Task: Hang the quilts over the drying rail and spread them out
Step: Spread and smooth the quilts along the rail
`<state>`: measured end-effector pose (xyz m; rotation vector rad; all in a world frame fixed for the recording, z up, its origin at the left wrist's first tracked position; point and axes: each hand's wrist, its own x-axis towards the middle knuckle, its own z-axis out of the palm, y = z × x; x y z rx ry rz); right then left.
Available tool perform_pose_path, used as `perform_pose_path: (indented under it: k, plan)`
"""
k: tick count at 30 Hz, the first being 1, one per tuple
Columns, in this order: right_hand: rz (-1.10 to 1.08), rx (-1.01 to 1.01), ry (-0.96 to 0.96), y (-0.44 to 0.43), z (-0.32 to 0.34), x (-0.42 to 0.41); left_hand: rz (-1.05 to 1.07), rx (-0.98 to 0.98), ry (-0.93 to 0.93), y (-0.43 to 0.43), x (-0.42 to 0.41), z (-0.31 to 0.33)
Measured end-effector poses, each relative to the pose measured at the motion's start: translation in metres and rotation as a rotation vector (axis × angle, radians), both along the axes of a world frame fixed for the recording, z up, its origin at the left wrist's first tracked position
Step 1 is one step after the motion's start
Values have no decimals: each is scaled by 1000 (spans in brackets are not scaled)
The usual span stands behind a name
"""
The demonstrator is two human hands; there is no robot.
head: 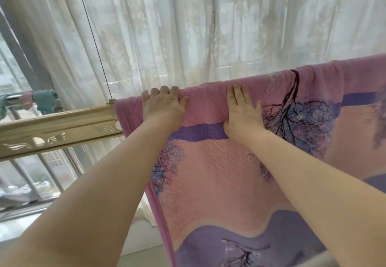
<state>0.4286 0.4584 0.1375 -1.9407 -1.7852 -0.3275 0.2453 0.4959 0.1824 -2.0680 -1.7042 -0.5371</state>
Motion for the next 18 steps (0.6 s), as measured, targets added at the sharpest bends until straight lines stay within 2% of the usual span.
perform_pose_path:
  k: [7,10,13,15,18]
  plan:
    - [-25,-43,49,-5,1,-2,17,9,-19,-11,16,0]
    - [1,-3,83,-7,0,-6,-88,60,-115,-16,17,-5]
    - [121,117,85,-11,-4,-18,-249,219,-257,-34,5,-23]
    - [222,205,106,-15,-4,-28,-308,295,-281,-47,-10,-37]
    - [350,233,100,-19,-8,-47,-280,221,-309,-55,-41,-53]
